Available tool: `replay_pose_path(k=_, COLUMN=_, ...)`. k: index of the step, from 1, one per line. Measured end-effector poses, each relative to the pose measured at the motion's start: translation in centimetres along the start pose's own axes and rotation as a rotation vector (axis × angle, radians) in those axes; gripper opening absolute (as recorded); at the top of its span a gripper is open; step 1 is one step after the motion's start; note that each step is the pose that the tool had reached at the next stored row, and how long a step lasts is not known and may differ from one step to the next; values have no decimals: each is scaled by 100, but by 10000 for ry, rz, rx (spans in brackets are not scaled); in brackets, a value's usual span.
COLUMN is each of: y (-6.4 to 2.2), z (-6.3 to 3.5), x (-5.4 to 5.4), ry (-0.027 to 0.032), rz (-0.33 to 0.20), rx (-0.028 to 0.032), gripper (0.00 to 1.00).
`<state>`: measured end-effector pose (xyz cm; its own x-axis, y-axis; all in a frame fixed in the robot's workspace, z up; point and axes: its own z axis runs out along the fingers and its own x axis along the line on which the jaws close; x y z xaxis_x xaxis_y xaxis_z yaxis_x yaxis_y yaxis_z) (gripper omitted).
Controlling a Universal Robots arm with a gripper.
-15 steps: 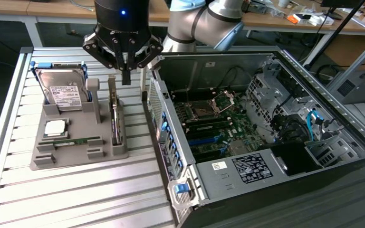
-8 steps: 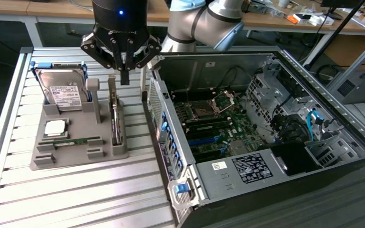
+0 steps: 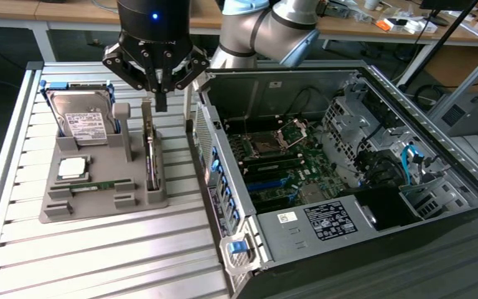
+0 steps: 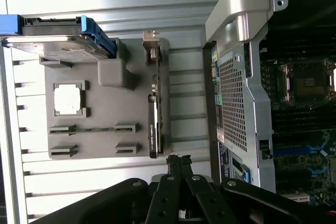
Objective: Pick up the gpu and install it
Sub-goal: 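Reach for the gpu, then pick up the gpu and move the gpu toward the slot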
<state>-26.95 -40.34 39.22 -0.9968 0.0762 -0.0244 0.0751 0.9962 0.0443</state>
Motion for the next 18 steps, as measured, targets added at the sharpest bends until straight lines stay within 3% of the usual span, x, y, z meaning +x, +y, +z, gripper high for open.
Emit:
replay_pose_path(k=4, y=-1, z=0, x=18, ry=0, rz=0, rx=0, gripper=11)
replay_pose_path(k=9, y=-11, z=-4, x=148, ry=-1, rz=-1, rx=-1, gripper=11)
replay_pose_path(k=18, y=-11, z=-4, x=151, ry=0, rz=0, rx=0, gripper=11)
